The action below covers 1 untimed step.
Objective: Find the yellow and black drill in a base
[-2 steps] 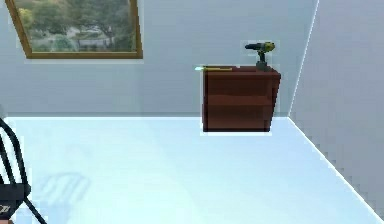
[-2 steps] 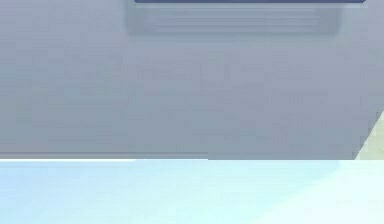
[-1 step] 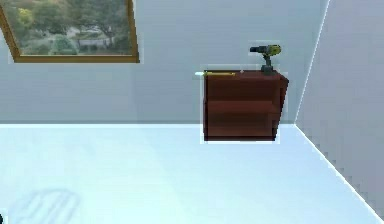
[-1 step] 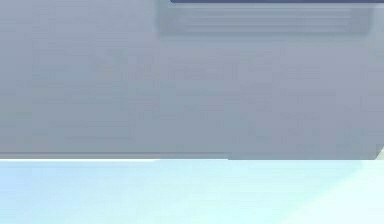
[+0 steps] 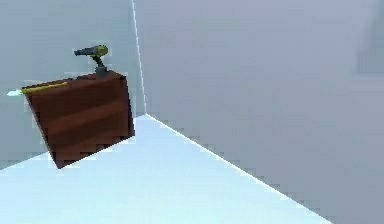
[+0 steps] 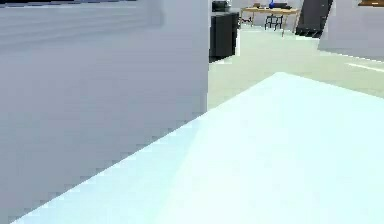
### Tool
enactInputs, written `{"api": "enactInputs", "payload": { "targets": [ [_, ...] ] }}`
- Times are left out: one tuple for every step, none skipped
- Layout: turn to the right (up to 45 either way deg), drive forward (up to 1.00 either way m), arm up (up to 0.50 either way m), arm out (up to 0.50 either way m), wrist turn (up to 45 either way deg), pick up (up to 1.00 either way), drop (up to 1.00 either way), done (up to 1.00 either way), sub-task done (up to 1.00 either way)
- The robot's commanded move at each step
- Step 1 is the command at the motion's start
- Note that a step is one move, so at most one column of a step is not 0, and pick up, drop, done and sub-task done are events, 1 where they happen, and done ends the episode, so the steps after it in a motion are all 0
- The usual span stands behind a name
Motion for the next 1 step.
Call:
{"api": "enactInputs", "payload": {
  "targets": [
    [45.0,0.00,0.00,0.00,0.0,0.00,0.00,0.00,0.00]
  ]
}}
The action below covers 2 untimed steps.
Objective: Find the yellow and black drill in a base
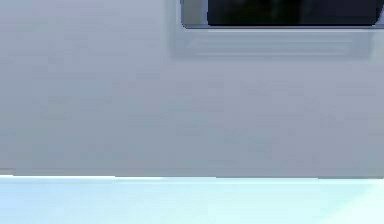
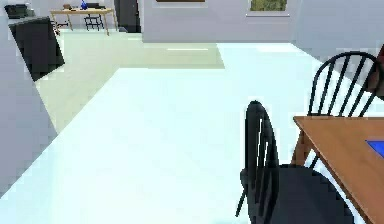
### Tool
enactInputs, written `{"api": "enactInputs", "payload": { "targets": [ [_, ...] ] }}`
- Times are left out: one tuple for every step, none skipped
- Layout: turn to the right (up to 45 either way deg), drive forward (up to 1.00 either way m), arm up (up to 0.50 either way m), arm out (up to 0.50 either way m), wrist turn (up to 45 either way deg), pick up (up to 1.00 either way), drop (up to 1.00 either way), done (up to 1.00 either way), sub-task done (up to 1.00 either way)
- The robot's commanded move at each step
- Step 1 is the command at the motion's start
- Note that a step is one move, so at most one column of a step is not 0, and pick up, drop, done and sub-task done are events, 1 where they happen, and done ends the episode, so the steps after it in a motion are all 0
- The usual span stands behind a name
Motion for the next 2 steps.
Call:
{"api": "enactInputs", "payload": {
  "targets": [
    [0.0,0.30,0.00,0.00,0.0,0.00,0.00,0.00,0.00],
    [-45.0,0.00,0.00,0.00,0.0,0.00,0.00,0.00,0.00]
  ]
}}
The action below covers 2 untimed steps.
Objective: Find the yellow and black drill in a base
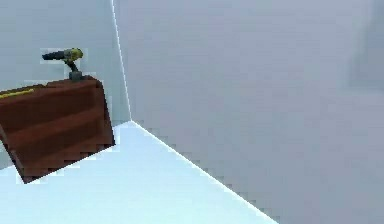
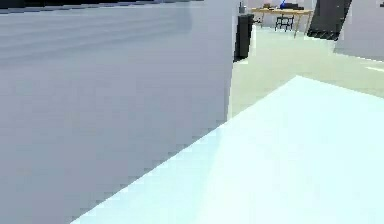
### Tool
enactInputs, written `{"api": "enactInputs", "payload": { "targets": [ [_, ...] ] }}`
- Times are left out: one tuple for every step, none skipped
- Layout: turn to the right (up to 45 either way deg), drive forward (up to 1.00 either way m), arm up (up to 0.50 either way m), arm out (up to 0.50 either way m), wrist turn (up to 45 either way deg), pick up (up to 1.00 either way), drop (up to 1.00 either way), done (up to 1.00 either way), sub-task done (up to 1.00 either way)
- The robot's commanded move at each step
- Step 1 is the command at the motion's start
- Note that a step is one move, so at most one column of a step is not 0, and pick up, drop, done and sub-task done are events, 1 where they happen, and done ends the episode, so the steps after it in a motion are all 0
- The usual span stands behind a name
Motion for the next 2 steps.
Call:
{"api": "enactInputs", "payload": {
  "targets": [
    [-36.0,0.00,0.00,0.00,0.0,0.00,0.00,0.00,0.00],
    [0.0,0.30,0.00,0.00,0.0,0.00,0.00,0.00,0.00]
  ]
}}
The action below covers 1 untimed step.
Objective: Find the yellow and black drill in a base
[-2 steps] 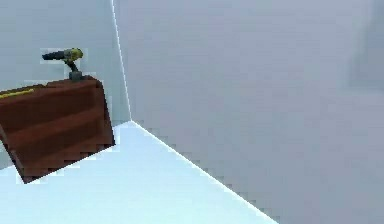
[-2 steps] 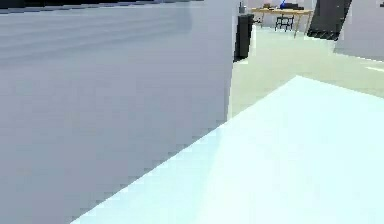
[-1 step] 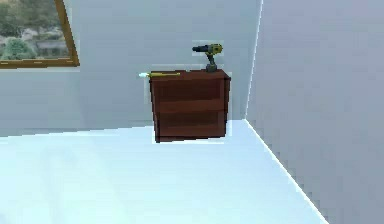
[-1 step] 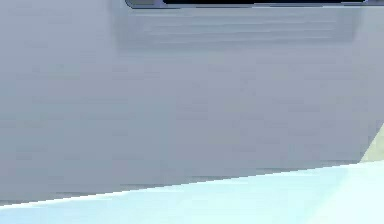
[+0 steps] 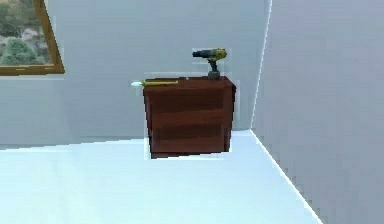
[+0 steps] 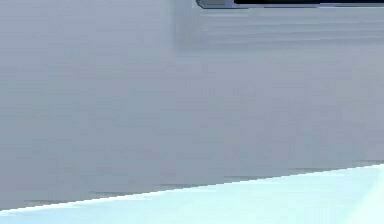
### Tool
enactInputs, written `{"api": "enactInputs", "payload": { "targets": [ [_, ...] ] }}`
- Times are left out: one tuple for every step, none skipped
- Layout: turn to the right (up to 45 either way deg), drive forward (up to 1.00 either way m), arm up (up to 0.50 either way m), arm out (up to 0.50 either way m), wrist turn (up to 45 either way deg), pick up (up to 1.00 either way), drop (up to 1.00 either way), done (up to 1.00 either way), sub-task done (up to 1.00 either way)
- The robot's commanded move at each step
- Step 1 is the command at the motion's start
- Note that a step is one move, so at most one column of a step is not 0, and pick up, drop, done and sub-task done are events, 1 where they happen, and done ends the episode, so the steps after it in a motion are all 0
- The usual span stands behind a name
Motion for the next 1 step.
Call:
{"api": "enactInputs", "payload": {
  "targets": [
    [-18.0,0.00,0.00,0.00,0.0,0.00,0.00,0.00,0.00]
  ]
}}
